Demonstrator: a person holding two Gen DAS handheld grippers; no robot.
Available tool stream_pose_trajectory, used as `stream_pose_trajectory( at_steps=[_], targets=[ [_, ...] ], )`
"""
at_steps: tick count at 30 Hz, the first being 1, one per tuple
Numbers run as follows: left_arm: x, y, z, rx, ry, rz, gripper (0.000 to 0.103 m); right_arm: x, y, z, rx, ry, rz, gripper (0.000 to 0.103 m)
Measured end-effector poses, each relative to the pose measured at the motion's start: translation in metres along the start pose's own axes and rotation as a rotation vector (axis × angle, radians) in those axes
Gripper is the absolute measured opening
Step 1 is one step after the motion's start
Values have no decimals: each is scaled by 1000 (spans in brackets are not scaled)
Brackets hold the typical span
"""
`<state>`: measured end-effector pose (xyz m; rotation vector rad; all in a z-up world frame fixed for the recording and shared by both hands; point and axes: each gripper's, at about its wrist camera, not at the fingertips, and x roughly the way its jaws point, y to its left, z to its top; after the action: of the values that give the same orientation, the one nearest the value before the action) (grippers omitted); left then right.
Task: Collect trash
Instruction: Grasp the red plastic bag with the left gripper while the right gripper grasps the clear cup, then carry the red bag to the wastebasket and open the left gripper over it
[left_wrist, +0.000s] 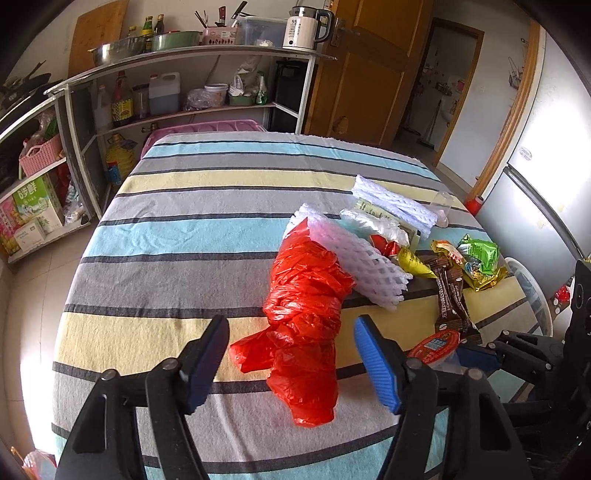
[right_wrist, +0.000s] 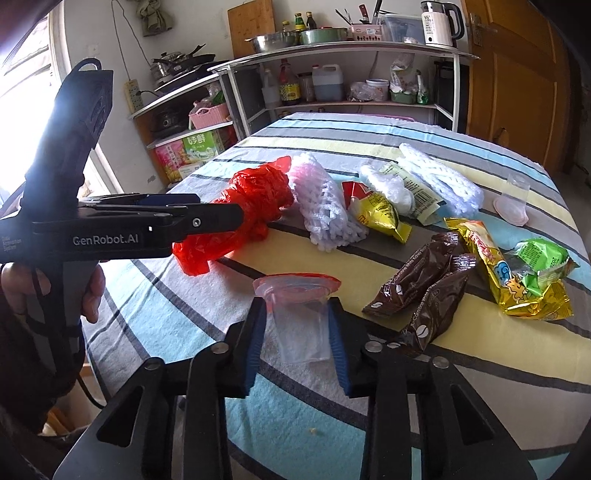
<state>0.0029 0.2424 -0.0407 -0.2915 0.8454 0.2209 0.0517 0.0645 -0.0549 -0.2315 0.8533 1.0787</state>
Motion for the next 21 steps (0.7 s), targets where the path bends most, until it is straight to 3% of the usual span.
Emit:
stream_pose_trajectory(
  at_steps=[8,12,21],
  targets=[
    [9,-7,2,37,20,22,43,-10,-7,0,50,-30,17,31],
    [8,-10,2,39,10,40,42,-18,-8,-2,75,-51,18,31],
    [-28,-38,3,82,-64,-11,42,-65,-15,-6,124,-187,-41,31]
  ],
)
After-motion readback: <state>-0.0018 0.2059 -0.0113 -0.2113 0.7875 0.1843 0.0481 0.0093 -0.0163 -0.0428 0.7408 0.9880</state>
